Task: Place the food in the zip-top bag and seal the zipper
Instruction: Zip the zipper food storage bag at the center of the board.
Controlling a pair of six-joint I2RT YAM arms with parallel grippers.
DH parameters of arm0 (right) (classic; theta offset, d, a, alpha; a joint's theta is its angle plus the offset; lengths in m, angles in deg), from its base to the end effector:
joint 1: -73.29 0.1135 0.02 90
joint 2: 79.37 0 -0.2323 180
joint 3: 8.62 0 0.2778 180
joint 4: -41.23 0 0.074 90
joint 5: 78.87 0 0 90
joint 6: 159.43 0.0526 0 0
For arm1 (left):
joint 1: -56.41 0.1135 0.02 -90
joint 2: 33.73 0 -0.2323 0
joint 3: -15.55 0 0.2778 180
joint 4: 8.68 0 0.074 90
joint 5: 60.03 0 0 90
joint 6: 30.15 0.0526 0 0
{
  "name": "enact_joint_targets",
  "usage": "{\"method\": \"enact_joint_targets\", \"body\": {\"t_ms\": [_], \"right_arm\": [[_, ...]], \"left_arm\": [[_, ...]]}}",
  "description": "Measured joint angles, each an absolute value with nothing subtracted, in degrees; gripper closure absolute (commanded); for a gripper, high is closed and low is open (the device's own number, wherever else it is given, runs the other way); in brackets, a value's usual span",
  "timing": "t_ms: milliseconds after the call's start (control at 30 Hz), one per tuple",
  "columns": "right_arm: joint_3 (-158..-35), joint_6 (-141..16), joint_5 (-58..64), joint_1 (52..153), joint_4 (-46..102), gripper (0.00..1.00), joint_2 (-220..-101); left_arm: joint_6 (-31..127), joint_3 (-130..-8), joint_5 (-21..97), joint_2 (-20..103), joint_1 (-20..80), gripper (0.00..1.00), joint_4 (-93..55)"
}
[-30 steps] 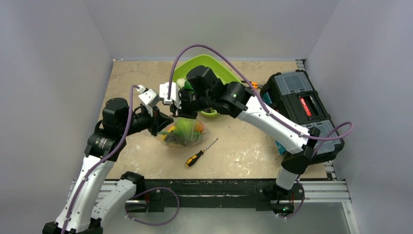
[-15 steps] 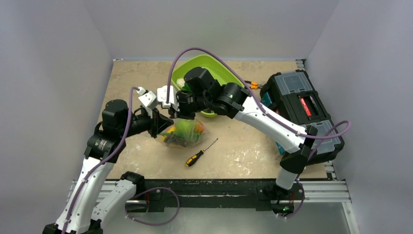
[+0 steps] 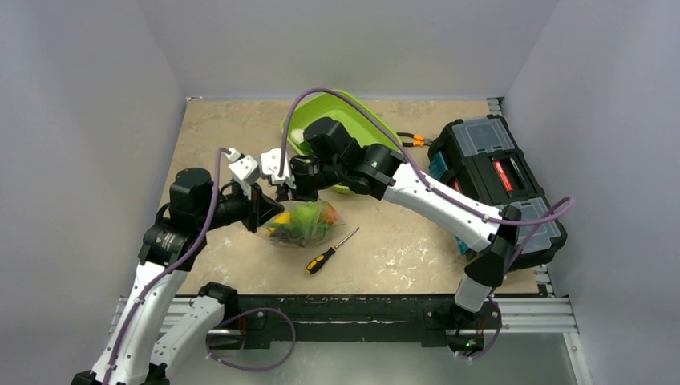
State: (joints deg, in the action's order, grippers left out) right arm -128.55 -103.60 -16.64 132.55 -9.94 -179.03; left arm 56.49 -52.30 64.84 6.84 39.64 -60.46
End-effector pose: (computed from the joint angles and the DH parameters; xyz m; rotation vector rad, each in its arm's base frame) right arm 0.1952 0.3761 0.3768 -1.7427 1.2342 0.7707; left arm 0.1800 -0.0856 0.3433 0.6257 1.9115 -0.8312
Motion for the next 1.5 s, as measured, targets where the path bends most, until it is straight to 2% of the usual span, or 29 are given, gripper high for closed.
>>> {"method": "enact_joint_targets", "body": {"t_ms": [67,200,267,333,400,500,567,600,667,800,833,1033,1133,1233,1400,1500], "right_arm": [[-126.78,-103.38,-16.84,132.42,-8.37,0.82,-178.16],[-121.5,-101.48,-16.23,132.31,-4.41,0.5,-174.7],[-117.43,-100.19,-15.24,132.05,-2.53,0.38,-171.88],[-112.8,-98.71,-14.7,132.07,-0.52,0.32,-168.58],[-108.82,-97.4,-14.02,132.03,1.86,0.3,-165.61],[-105.17,-95.25,-14.11,131.26,5.25,0.35,-162.38],[-104.82,-93.7,-15.2,130.17,7.39,0.43,-161.83],[-104.82,-92.85,-15.68,129.8,8.84,0.48,-161.85],[-104.84,-91.8,-16.23,128.73,10.39,0.68,-162.22],[-104.86,-89.81,-17.43,127.9,12.46,0.97,-164.25],[-104.86,-89.4,-17.47,127.85,12.84,1.0,-164.84],[-102.63,-87.14,-18.5,127.09,16.68,1.0,-164.82],[-99.66,-85.51,-20.05,126.17,20.53,1.0,-163.82],[-96.47,-82.79,-22.91,124.05,24.35,1.0,-162.81],[-95.16,-79.45,-26.91,120.38,27.68,1.0,-162.64],[-95.16,-78.82,-28.99,120.29,28.4,1.0,-162.64]], "left_arm": [[56.49,-52.3,64.86,6.87,39.64,1.0,-60.57],[56.49,-52.3,65.41,6.95,39.62,1.0,-59.65],[56.47,-52.3,65.76,7.02,39.53,1.0,-58.34],[56.47,-52.3,65.78,7.26,39.49,1.0,-56.7],[56.47,-52.3,65.76,7.48,39.49,1.0,-55.68],[56.47,-52.3,65.74,7.65,39.49,1.0,-55.02],[56.45,-52.3,65.74,7.65,39.49,1.0,-54.89],[56.47,-52.3,65.74,7.65,39.49,1.0,-54.87],[56.47,-52.3,65.74,7.65,39.49,1.0,-54.82],[56.47,-52.3,65.74,7.54,39.49,1.0,-54.76],[56.47,-52.3,65.71,7.5,39.49,1.0,-54.76],[56.45,-52.3,65.54,7.5,39.49,0.99,-54.63],[56.38,-52.3,65.45,7.54,39.46,0.83,-54.65],[56.27,-52.32,64.64,7.54,39.46,0.72,-54.39],[56.01,-52.45,63.24,8.53,39.46,0.69,-54.17],[55.99,-52.54,62.96,9.25,39.46,0.74,-54.08]]}}
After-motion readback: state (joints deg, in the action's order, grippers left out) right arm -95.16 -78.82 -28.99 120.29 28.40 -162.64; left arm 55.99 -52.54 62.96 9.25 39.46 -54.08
